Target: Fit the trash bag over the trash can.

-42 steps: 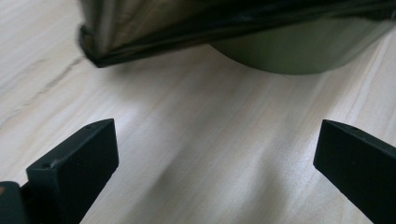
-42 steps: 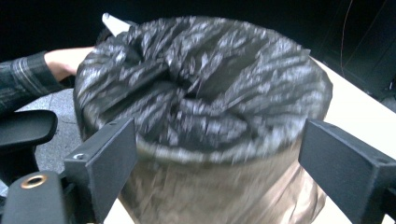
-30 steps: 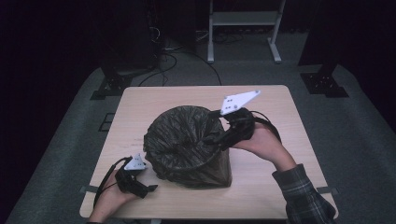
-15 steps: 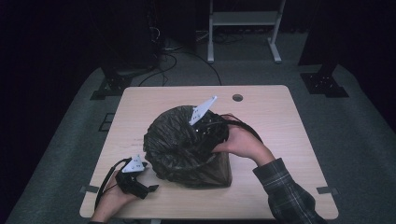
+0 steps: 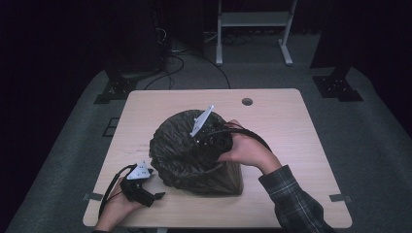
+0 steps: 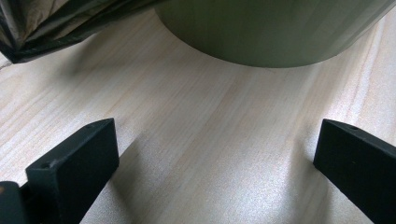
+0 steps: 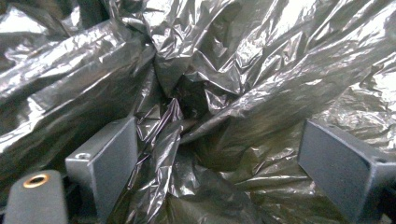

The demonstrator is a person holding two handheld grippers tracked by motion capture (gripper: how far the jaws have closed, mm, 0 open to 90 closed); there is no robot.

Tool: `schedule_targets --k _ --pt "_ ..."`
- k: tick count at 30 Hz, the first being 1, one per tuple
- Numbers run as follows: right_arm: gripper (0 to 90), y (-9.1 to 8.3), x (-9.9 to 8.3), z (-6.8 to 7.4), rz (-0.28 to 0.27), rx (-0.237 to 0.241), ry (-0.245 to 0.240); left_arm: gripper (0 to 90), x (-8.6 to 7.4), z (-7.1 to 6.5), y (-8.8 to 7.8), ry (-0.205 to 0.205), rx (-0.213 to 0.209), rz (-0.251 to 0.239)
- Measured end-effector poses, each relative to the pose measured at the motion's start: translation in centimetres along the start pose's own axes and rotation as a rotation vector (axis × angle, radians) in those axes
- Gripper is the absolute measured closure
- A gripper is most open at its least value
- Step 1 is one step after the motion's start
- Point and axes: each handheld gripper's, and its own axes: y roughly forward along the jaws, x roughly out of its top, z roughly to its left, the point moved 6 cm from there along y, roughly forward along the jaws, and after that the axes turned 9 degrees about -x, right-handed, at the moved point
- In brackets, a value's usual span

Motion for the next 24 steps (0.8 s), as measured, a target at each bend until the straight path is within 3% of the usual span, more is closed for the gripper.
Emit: schedule_targets --k 3,6,10,12,14,19,24 --pt "10.7 -0.6 0.3 -0.1 -0.044 0.006 -0.007 0.0 0.0 0.0 0.0 0.0 0.0 0.0" --pt "10.7 -1.9 0.7 -0.8 -0.079 -0.03 0.001 0.0 0.0 0.0 0.0 0.0 0.0 0.0" --pt "10.5 -3.5 2.5 -1.2 -0.188 -0.026 0.023 0.0 0.0 0.0 0.0 0.0 0.0 0.0" --pt "10.5 -3.6 3.5 -1.0 -0.212 -0.022 0.014 0.0 0.0 0.0 0.0 0.0 0.0 0.0" --pt "10.5 -3.5 4.8 -0.8 -0.234 -0.018 -0.004 0.0 0.0 0.0 0.0 0.0 0.0 0.0" --pt "10.6 -1.8 7.2 0.1 -0.251 0.039 0.0 0.0 0.0 0.0 0.0 0.0 0.001 0.0" --pt "10.5 0.7 8.3 0.7 -0.223 0.064 -0.012 0.0 0.0 0.0 0.0 0.0 0.0 0.001"
